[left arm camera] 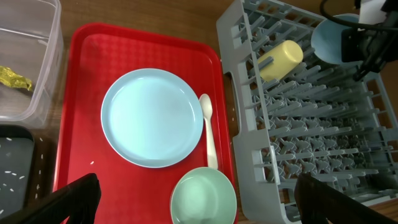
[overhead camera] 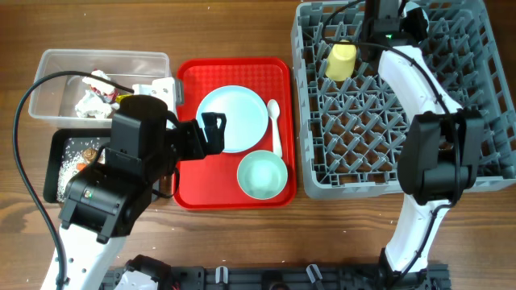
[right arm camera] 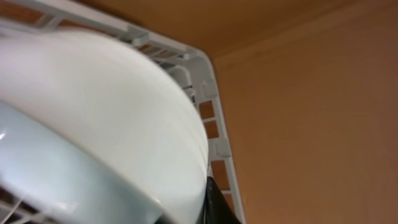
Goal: Sort waste into correct bins and load items into the dishwasher rack
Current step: 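Carry the blue bowl with the right gripper and set it in the rack, then move the left gripper to the pale-green bowl and grasp its rim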
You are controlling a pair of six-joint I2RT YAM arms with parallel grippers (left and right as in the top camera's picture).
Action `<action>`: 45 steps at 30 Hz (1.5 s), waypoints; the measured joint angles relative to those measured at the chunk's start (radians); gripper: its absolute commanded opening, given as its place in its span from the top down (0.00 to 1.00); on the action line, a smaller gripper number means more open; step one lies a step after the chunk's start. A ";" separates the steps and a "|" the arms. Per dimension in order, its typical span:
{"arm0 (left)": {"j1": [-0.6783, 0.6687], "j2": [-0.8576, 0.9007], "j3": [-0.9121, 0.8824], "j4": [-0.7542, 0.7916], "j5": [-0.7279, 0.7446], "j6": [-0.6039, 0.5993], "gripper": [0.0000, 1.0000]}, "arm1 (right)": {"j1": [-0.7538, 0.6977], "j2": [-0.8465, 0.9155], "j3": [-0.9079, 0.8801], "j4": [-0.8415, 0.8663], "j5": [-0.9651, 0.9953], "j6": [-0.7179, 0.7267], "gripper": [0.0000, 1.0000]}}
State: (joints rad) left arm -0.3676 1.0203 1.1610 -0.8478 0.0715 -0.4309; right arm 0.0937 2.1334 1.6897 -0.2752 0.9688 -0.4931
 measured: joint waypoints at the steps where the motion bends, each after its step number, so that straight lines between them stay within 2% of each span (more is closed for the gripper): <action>1: 0.000 0.000 0.000 0.000 0.000 0.000 0.00 | 0.005 0.000 0.000 -0.024 -0.007 -0.001 0.86; 3: 0.000 0.000 0.000 0.000 0.000 0.000 0.00 | 0.021 0.002 -0.003 -0.057 -0.024 -0.001 0.81; 5: 0.000 0.000 0.000 0.000 0.000 0.000 0.00 | 0.034 0.003 -0.005 -0.076 -0.029 -0.001 0.69; 10: 0.000 0.000 0.000 0.000 0.000 0.000 0.00 | 0.054 0.002 -0.006 -0.118 -0.034 0.011 0.27; 12: 0.000 0.000 0.000 0.000 0.000 0.000 0.00 | 0.061 0.002 -0.007 -0.129 -0.034 0.019 0.15; 18: 0.000 0.000 0.000 0.000 0.000 0.000 0.00 | 0.099 0.002 -0.008 -0.156 -0.024 0.033 0.06; 27: 0.000 0.000 0.000 0.000 0.000 0.000 0.00 | 0.126 -0.030 -0.012 -0.362 -0.093 0.185 0.05; 33: 0.000 0.000 0.000 0.000 0.000 0.000 0.00 | 0.126 -0.153 -0.013 -0.478 -0.272 0.300 0.07; 34: 0.000 0.000 0.000 0.000 0.000 0.000 0.00 | 0.126 -0.174 -0.013 -0.492 -0.295 0.316 0.12; 36: 0.000 0.000 0.000 0.000 0.000 0.000 0.00 | 0.126 -0.220 -0.013 -0.508 -0.341 0.354 0.36; 37: 0.000 0.000 0.000 0.000 0.000 0.000 0.00 | 0.123 -0.240 -0.013 -0.512 -0.365 0.373 0.62; 38: 0.000 0.000 0.000 0.000 0.000 0.000 0.00 | 0.118 -0.257 -0.013 -0.513 -0.393 0.391 0.83; 39: 0.000 0.000 0.000 0.000 0.000 0.000 0.00 | 0.109 -0.275 -0.013 -0.513 -0.426 0.405 0.95; 43: 0.000 0.000 0.000 0.000 0.000 0.000 0.00 | 0.002 -0.319 -0.013 -0.520 -0.667 0.449 0.96; 45: 0.000 0.000 0.000 0.000 0.000 0.000 0.00 | -0.069 -0.319 -0.013 -0.566 -0.860 0.455 0.90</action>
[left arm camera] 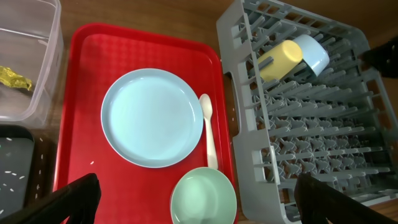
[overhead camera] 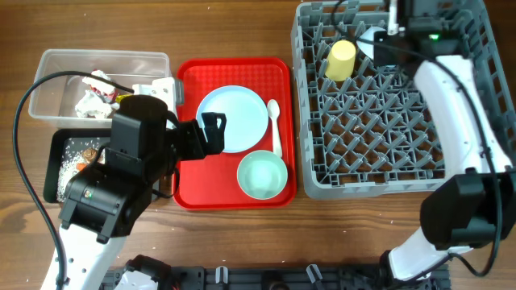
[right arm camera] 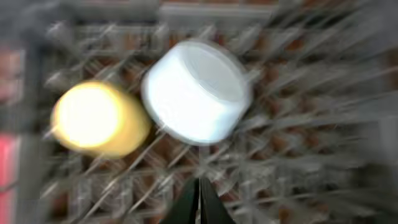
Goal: Sort waste into correct bins and load items into the dishwasher rack
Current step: 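Move the left gripper to the pale-green bowl and grasp its rim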
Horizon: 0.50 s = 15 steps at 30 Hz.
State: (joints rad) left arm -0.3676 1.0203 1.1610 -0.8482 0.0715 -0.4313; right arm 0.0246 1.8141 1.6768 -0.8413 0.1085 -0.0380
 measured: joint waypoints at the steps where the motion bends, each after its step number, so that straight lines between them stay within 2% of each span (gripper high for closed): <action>1: 0.000 0.000 0.000 0.000 0.000 0.000 0.00 | -0.015 0.000 0.000 -0.021 -0.062 0.003 0.89; 3: 0.000 0.000 0.000 -0.001 0.000 0.000 0.00 | -0.039 0.000 0.000 -0.077 -0.173 0.008 0.91; 4: 0.000 0.000 0.000 -0.001 0.000 0.000 0.00 | -0.040 0.000 0.000 -0.101 -0.208 0.009 0.96; 7: 0.000 0.000 0.000 -0.001 0.000 0.000 0.00 | -0.035 0.000 -0.001 -0.183 -0.277 0.011 0.96; 12: 0.000 0.000 0.000 0.000 0.000 0.000 0.00 | -0.034 0.000 -0.001 -0.249 -0.315 0.016 0.96; 14: 0.000 0.000 0.000 0.021 -0.003 0.000 0.00 | -0.034 0.000 -0.001 -0.282 -0.319 0.043 0.86; 15: 0.000 0.000 0.000 0.042 -0.005 0.000 0.00 | -0.034 0.000 -0.001 -0.301 -0.323 0.072 0.90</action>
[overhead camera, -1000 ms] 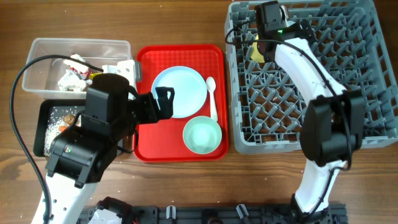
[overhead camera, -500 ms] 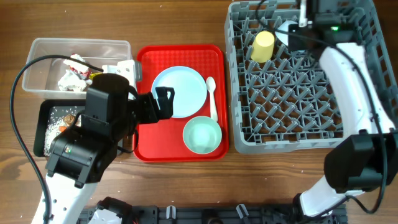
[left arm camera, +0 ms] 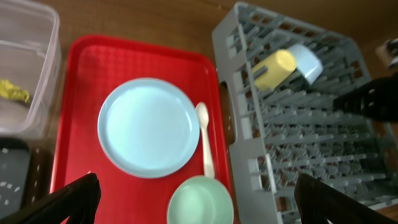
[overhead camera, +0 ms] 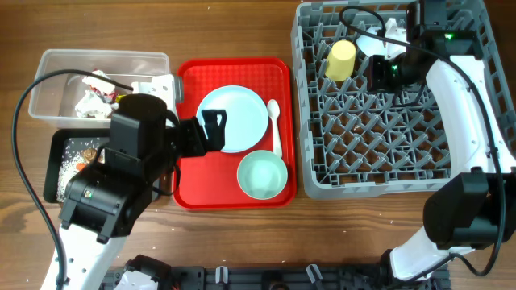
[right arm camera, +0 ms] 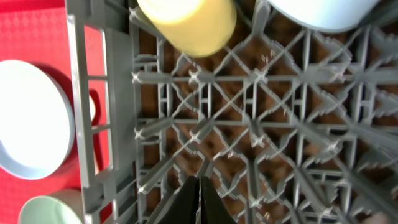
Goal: Sort waste into correct bins and load items into the dishwasher rack
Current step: 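Move the left gripper to the pale-green bowl and grasp its rim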
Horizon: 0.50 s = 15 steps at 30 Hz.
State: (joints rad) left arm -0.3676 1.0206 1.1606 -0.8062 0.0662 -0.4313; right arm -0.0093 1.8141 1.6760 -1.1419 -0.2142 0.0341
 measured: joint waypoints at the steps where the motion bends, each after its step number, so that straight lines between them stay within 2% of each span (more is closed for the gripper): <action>1: 0.000 0.000 0.000 0.005 -0.003 0.000 0.00 | 0.000 0.000 0.000 -0.019 -0.003 0.019 0.90; 4: 0.000 0.000 0.000 -0.003 -0.006 0.000 0.00 | 0.000 0.000 0.000 -0.067 -0.014 0.053 0.93; 10: -0.006 0.043 -0.002 -0.124 0.014 -0.005 0.00 | 0.000 0.000 0.000 -0.103 -0.015 0.060 0.89; 15: -0.037 0.205 -0.051 -0.168 0.036 -0.018 0.00 | 0.000 0.000 0.000 -0.103 -0.018 0.064 0.85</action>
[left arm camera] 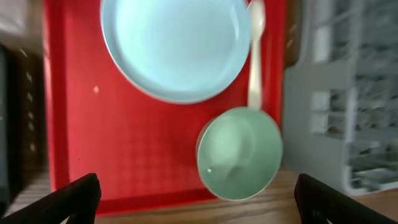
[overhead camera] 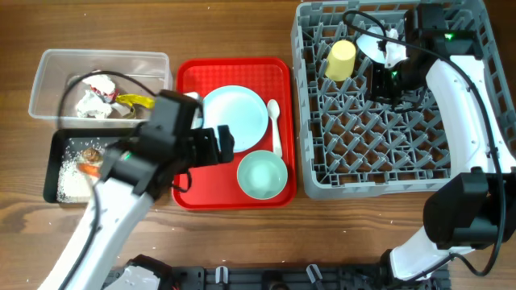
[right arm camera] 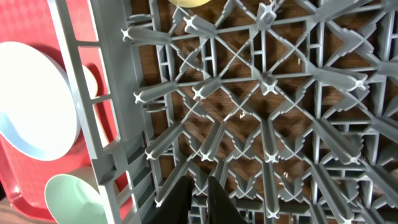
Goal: Sort waste into correct bins and load items into the dishwasher rack
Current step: 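Move the left gripper to the pale-green bowl and grasp its rim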
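Note:
On the red tray (overhead camera: pixel 189 89) lie a pale blue plate (overhead camera: pixel 234 119), a white spoon (overhead camera: pixel 275 125) and a green bowl (overhead camera: pixel 261 174). My left gripper (overhead camera: pixel 219 142) hangs over the tray's near left part, wide open and empty. Its wrist view looks down on the plate (left arm camera: pixel 180 46), spoon (left arm camera: pixel 255 56) and bowl (left arm camera: pixel 239 152). In the grey rack (overhead camera: pixel 300 121) a yellow cup (overhead camera: pixel 342 58) and a pale bowl (overhead camera: pixel 371 42) rest at the far left. My right gripper (right arm camera: pixel 204 198) hovers over the rack's pegs (right arm camera: pixel 261 81), its fingers only slightly apart and empty.
A clear bin (overhead camera: pixel 48 80) with crumpled waste stands at the far left. In front of it is a black tray (overhead camera: pixel 56 173) with food scraps. The right arm's cable arches over the rack's far part.
My left arm has moved right and forward, and its camera now looks straight down on the tray from closer. The right gripper has shifted a little over the rack, and its fingers have parted slightly.
First my right gripper held the pale bowl at the rack's far left beside the yellow cup. Then the bowl lay in the rack and the gripper was shut and clear of it. It then stood over the rack's left side. The left arm stayed still until now.

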You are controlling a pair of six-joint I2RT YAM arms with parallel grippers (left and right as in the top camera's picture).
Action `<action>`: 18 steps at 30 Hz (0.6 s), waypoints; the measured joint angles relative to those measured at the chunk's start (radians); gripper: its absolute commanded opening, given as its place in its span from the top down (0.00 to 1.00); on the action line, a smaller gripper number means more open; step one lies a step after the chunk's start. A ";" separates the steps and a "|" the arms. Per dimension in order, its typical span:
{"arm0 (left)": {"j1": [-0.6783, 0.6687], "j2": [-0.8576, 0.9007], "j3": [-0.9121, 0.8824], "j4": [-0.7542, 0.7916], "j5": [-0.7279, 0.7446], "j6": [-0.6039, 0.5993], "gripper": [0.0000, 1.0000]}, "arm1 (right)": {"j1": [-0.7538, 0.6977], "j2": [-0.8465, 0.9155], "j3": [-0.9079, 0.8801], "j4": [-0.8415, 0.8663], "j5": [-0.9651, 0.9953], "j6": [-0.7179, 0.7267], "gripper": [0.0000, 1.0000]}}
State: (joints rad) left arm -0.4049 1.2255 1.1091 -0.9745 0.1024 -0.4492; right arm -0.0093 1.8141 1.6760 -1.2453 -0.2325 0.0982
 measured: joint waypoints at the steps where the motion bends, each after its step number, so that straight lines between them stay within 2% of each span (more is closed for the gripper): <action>1: -0.009 0.044 -0.006 0.003 0.002 -0.002 0.00 | 0.000 0.000 0.000 0.000 0.000 0.002 0.85; 9: -0.089 0.424 -0.011 0.096 0.079 -0.027 0.00 | 0.000 0.000 0.000 0.000 0.000 0.003 0.85; 10: -0.096 0.463 -0.011 0.097 0.087 -0.029 0.03 | 0.000 0.000 0.000 -0.001 0.000 0.003 0.84; 11: -0.102 0.503 -0.011 0.097 0.095 -0.032 0.11 | 0.000 0.000 0.000 0.000 0.000 0.003 0.84; 13: -0.111 0.576 -0.011 0.099 0.114 -0.045 0.55 | 0.000 0.000 0.000 0.000 0.000 0.003 0.84; 15: -0.113 0.618 -0.011 0.103 0.136 -0.047 0.93 | 0.000 0.000 0.000 -0.001 0.000 0.003 0.84; 16: -0.113 0.626 -0.012 0.100 0.148 -0.050 0.96 | 0.000 0.000 0.000 -0.002 0.000 0.003 0.85; 18: -0.113 0.632 -0.012 0.105 0.160 -0.050 0.96 | 0.000 0.000 0.000 -0.008 0.000 0.003 0.84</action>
State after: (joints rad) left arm -0.5175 1.8576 1.0973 -0.8692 0.2626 -0.4992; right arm -0.0093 1.8141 1.6760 -1.2530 -0.2325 0.1017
